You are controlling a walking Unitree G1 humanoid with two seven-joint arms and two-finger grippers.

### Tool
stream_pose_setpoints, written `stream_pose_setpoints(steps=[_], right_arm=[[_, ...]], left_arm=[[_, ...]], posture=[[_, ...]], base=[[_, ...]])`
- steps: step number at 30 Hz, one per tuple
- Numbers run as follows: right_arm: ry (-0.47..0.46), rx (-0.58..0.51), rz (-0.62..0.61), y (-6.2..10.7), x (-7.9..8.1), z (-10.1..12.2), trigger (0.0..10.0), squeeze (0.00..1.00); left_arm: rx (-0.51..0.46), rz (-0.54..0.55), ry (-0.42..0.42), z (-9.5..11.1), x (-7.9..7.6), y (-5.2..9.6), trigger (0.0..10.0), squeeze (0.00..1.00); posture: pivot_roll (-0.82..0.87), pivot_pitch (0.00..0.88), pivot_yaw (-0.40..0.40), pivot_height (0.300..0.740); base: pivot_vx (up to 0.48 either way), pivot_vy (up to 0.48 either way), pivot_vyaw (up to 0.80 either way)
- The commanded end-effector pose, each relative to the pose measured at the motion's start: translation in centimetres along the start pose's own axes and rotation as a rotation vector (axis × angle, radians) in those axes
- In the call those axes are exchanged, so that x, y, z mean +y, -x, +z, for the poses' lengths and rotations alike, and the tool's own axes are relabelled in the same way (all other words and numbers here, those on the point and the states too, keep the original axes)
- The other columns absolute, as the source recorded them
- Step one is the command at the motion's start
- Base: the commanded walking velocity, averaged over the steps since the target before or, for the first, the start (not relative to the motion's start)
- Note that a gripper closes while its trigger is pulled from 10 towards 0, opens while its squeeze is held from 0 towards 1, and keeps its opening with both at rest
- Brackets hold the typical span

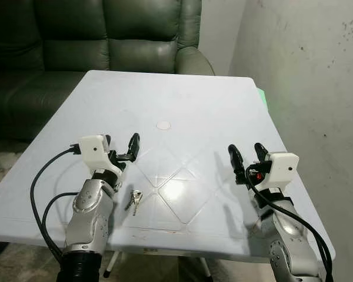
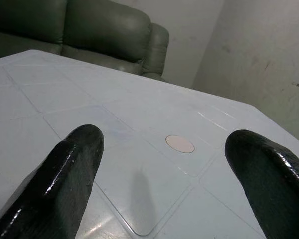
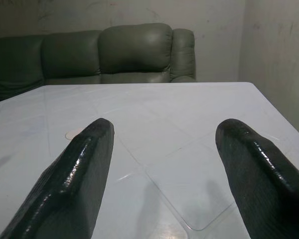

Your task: Hang keys on a hook

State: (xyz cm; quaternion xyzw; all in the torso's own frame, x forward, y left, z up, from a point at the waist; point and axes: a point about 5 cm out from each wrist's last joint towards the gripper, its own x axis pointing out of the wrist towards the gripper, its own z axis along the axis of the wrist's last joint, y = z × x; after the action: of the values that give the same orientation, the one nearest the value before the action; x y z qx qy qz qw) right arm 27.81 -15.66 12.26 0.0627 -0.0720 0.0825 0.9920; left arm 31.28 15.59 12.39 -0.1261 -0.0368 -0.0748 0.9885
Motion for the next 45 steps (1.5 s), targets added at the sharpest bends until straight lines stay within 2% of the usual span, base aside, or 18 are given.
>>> stream_pose_setpoints(steps=[1, 34, 35, 45], right_arm=[[0.004, -0.018, 0.001, -0.01, 0.09, 0.49, 10.0, 0.0], [-0.002, -0.015, 0.004, -0.03, 0.2, 0.44, 10.0, 0.0], [-0.009, -0.017, 0.004, -0.01, 0.2, 0.43, 10.0, 1.0], [-0.011, -0.016, -0.003, -0.01, 0.16, 0.43, 10.0, 1.0]], left_arm=[[-0.013, -0.012, 0.0, 0.47, -0.04, -0.06, 10.0, 0.0], [-0.017, -0.01, -0.008, 0.5, 0.03, -0.08, 10.0, 0.0], [-0.015, -0.009, -0.008, 0.47, 0.04, -0.05, 10.0, 0.0], [-0.014, -0.008, -0.009, 0.45, 0.08, -0.04, 10.0, 0.0]], posture=[[-0.06, 0.0, -0.026, 0.74], [-0.06, 0.0, -0.028, 0.74], [-0.06, 0.0, -0.028, 0.74], [-0.06, 0.0, -0.028, 0.74]], base=[[0.0, 0.0, 0.0], [0.0, 0.0, 0.0], [0.0, 0.0, 0.0], [0.0, 0.0, 0.0]])
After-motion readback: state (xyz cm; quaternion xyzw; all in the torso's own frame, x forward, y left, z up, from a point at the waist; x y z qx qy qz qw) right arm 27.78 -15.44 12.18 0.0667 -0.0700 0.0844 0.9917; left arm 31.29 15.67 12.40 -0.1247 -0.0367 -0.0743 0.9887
